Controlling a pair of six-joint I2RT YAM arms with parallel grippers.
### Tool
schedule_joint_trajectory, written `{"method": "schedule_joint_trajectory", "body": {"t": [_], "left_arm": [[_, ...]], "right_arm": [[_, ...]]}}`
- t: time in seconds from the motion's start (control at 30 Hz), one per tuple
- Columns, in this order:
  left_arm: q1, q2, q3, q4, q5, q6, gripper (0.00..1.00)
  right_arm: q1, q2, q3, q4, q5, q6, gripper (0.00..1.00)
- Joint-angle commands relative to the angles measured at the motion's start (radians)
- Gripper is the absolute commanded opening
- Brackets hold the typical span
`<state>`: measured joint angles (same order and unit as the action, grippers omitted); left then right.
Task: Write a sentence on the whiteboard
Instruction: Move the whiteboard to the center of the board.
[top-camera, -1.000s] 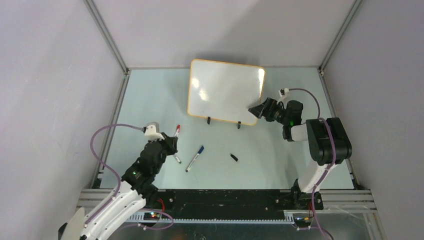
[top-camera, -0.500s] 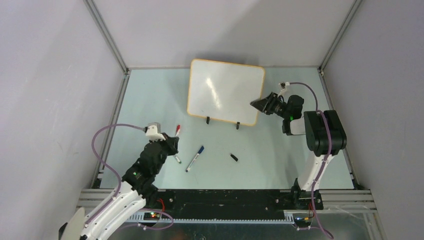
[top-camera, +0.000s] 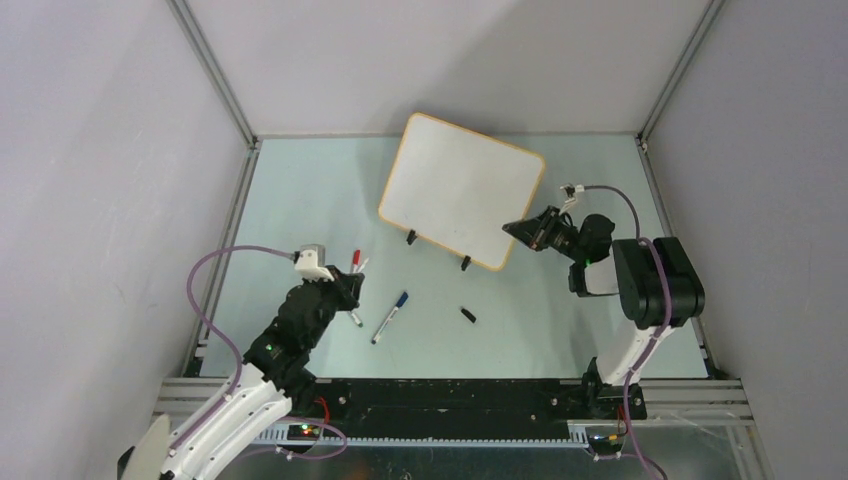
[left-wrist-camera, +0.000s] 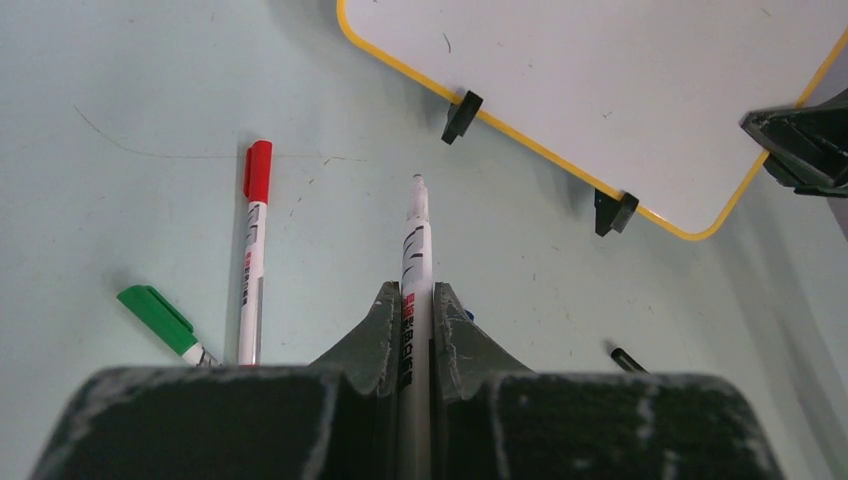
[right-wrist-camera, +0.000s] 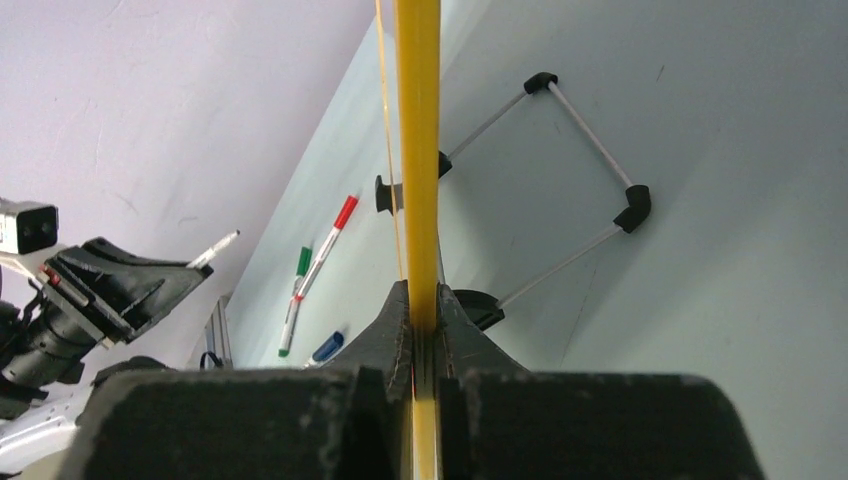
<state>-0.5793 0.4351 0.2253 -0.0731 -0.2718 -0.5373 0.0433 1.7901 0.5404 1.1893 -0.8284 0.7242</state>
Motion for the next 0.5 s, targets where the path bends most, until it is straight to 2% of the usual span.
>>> {"method": "schedule_joint_trajectory", "body": {"t": [0.0, 0.13, 0.37, 0.4, 0.43, 0.47], "left_arm": [[0.005, -0.013, 0.012, 0.032, 0.024, 0.026, 0.0], [0.004, -0.008, 0.011, 0.039, 0.039, 0.022, 0.0], [0.004, 0.003, 0.013, 0.036, 0.051, 0.022, 0.0], [0.004, 0.002, 0.013, 0.035, 0.051, 0.022, 0.0], [0.004, 0.0, 0.011, 0.036, 0.05, 0.022, 0.0], [0.005, -0.002, 0.011, 0.037, 0.051, 0.022, 0.0]], "right_arm": [[-0.005, -0.082, -0.09, -0.028, -0.038, 0.0, 0.0], [0.006, -0.207, -0.168, -0.119, -0.029, -0.054, 0.0], [0.031, -0.407, -0.21, -0.417, 0.055, -0.165, 0.02], [0.028, -0.449, -0.221, -0.439, 0.08, -0.174, 0.09], [0.021, -0.47, -0.224, -0.489, 0.093, -0.179, 0.3], [0.018, -0.511, -0.227, -0.541, 0.116, -0.198, 0.44]]}}
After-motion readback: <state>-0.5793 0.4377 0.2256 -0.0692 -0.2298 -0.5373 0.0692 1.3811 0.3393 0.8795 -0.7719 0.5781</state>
